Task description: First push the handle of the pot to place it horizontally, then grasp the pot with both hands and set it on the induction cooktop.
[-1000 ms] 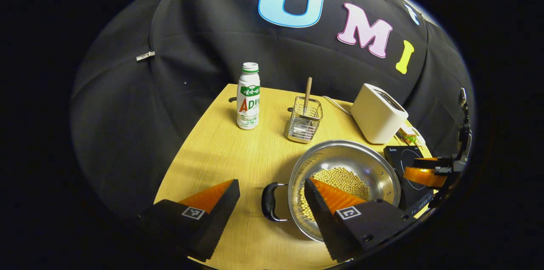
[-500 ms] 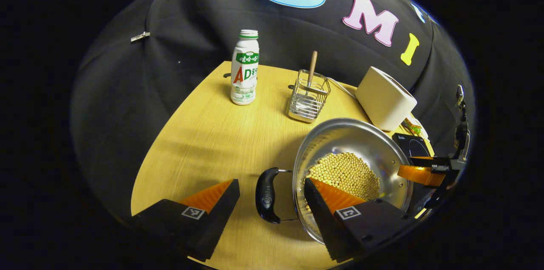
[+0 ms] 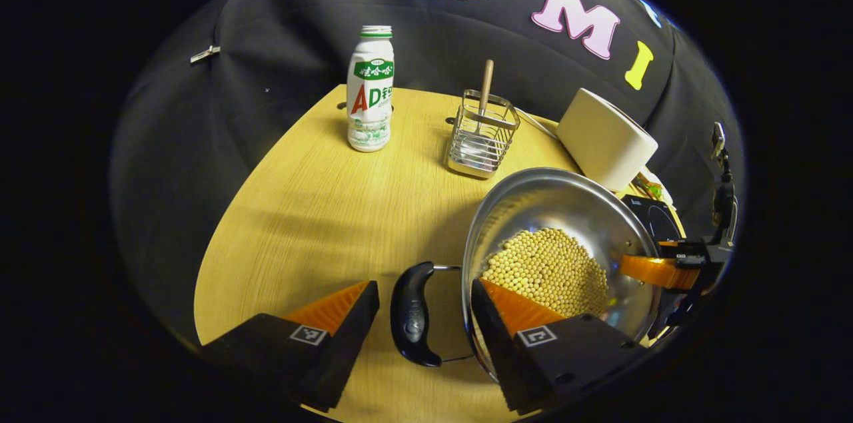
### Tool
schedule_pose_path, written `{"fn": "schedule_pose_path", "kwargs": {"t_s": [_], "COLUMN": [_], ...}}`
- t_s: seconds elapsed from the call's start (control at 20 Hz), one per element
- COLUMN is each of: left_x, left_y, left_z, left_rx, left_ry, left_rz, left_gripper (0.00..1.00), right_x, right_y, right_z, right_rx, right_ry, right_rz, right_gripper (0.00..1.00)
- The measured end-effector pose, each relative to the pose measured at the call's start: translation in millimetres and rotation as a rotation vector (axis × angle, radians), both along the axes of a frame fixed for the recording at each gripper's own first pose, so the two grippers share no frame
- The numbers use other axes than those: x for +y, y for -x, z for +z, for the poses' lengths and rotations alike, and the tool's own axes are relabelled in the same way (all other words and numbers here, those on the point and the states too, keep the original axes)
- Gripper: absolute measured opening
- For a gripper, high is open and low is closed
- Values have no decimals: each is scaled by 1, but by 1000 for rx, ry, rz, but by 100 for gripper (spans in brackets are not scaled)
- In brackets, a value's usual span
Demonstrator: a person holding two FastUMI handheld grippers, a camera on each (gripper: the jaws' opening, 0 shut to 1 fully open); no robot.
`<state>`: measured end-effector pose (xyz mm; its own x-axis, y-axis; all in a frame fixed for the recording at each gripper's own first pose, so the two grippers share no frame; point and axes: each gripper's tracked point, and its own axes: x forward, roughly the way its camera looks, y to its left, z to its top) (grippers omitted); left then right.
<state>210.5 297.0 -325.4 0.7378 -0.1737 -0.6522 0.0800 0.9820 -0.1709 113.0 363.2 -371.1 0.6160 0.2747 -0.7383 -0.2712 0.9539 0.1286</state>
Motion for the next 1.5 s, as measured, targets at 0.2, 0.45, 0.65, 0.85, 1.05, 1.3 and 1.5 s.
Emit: {"fn": "schedule_pose_path", "kwargs": {"t_s": [0.2, 0.45, 0.65, 0.85, 1.05, 1.3, 1.5], "left_x": [-8, -8, -10, -9, -8, -2, -3], "left_y": [-3, -9, -7, -5, -3, 16, 33], "left_z": [-10, -15, -18, -21, -20, -9, 18], "left_rx": [21, 9, 17, 52, 68, 58, 21], "left_ry": [32, 65, 94, 85, 88, 79, 68], "left_rz": [-23, 15, 6, 21, 47, 65, 69], "left_gripper": [77, 65, 65, 65, 61, 59, 59], "right_x": [-4, -6, -5, -4, -4, 0, -3], "right_y": [-7, -6, -7, -7, -7, 10, 21], "right_z": [-7, -9, -19, -19, -21, -10, 17], "right_rx": [-3, -4, 11, 24, 58, 74, 50], "right_ry": [-3, 34, 32, 23, -7, -16, -31], "right_rz": [-35, -29, -51, -56, -97, -82, -77], "right_gripper": [77, 69, 65, 65, 60, 57, 57]}}
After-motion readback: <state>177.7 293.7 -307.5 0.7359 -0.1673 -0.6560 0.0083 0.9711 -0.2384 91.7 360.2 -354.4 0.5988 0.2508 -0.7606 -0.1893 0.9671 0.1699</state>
